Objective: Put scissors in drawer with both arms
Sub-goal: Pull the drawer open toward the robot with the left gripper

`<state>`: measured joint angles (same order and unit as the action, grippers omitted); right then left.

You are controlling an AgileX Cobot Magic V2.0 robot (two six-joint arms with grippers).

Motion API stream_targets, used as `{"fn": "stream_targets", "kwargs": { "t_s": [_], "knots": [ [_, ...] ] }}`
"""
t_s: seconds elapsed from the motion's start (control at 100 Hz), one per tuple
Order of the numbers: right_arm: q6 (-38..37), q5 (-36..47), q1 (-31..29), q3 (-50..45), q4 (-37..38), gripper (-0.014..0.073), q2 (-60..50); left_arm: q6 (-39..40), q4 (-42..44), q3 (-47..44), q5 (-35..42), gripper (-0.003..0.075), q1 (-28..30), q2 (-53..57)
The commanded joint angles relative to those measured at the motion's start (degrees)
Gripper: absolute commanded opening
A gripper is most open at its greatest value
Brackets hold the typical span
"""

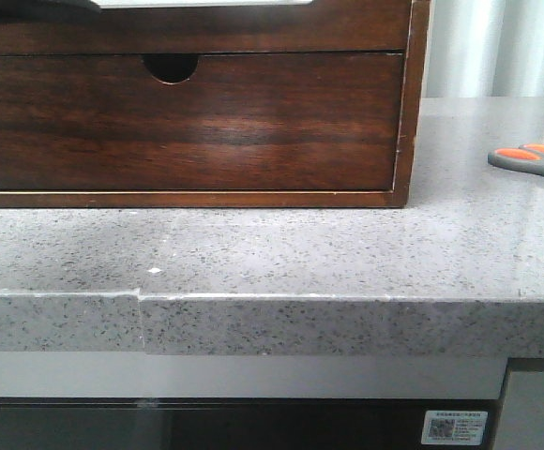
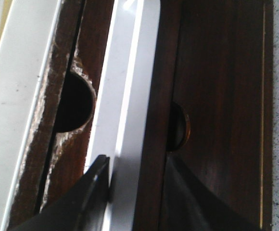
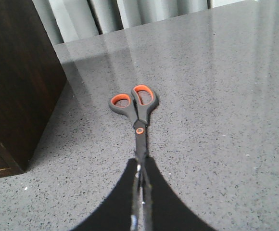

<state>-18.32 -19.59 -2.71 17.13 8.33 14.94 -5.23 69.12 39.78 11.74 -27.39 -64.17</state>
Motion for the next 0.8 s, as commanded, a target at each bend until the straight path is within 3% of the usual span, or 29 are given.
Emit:
{"fn": "stream_targets", "kwargs": {
  "t_s": [0.0,0.29,0.79],
  "knots": [
    [0.2,4.4,0.0,1.5,0.4,-0.0061,1.0,0.3,-0.6,1.7,-1.5,0.0182,-0.4,0.3],
    [0.2,4.4,0.0,1.5,0.4,-0.0061,1.0,0.3,-0.3,1.8,-2.9,-0.0019,-0.4,0.2],
    [0.2,4.4,0.0,1.5,0.4,-0.0061,1.0,1.0,-0.4,0.5,0.7,-0.0018,-0.4,6.9]
  ]
}}
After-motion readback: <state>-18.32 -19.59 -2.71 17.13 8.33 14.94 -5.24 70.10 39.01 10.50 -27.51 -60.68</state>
